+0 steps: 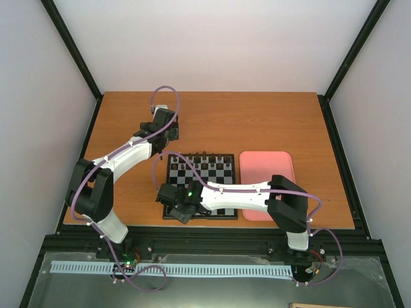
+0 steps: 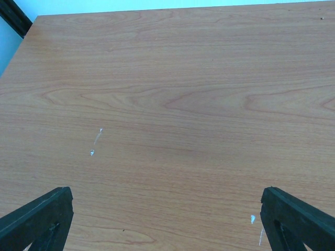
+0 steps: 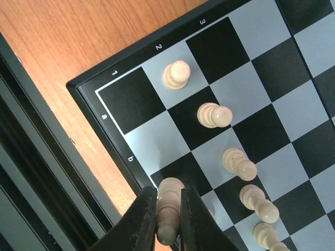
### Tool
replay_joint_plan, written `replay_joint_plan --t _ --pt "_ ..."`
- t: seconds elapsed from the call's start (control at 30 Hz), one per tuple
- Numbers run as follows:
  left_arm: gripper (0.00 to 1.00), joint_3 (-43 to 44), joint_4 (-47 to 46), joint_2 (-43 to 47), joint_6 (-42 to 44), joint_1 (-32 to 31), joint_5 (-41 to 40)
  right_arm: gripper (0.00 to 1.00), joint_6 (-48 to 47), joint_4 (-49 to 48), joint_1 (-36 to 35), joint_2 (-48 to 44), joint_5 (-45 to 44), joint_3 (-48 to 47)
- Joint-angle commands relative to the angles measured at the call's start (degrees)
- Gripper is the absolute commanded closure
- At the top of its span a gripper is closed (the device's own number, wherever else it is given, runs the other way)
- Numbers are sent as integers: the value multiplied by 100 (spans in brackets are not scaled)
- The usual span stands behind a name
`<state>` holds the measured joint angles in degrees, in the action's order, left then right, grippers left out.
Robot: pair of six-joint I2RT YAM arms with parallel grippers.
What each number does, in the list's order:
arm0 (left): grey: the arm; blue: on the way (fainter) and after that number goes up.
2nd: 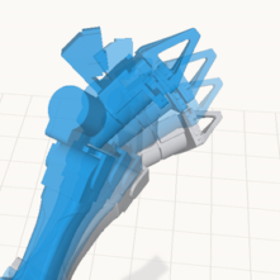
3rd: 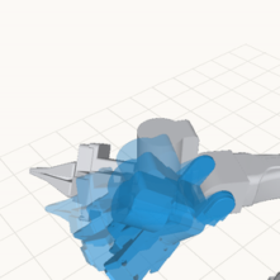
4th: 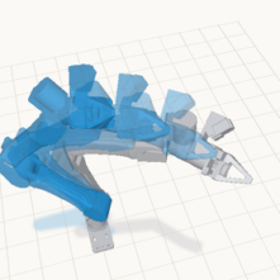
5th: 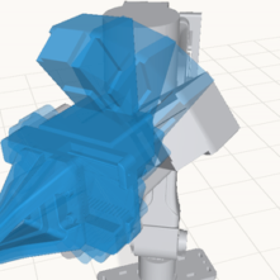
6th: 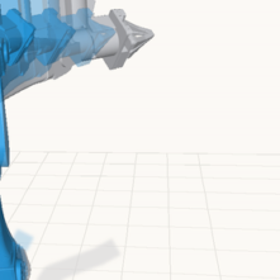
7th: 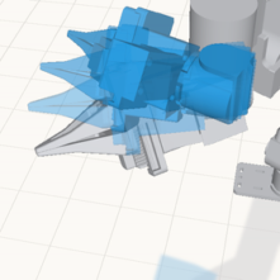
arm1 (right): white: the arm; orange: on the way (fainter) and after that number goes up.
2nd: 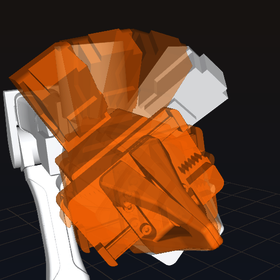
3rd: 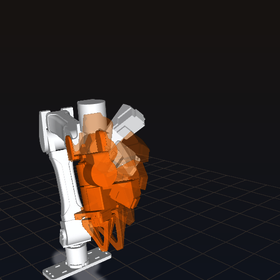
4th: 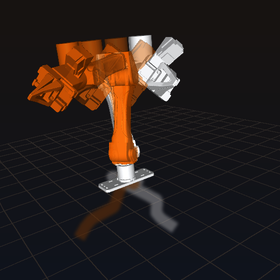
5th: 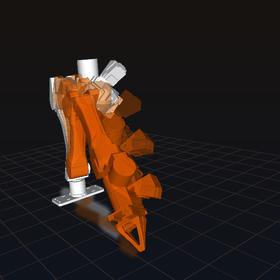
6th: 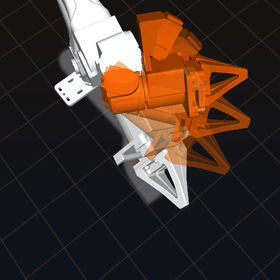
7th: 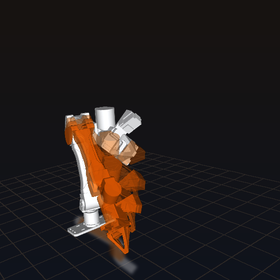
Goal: Set up the chess pieces on the board
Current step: Place the chess piece on the chessboard.
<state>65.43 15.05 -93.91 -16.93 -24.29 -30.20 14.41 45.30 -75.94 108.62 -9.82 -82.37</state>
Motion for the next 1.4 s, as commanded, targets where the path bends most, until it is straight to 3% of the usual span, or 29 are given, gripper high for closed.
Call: replay_joint_plan --t 0.0,0.63,1.37 --pt "0 84 -19 185 -14 -41 21 97 77 28 -51 54 -222 -136" --pt "0 91 -28 131 -6 -40 7 97 65 -201 -52 205 120 67" --pt "0 101 -30 142 14 -40 -3 95 176 -303 68 102 -281 268"
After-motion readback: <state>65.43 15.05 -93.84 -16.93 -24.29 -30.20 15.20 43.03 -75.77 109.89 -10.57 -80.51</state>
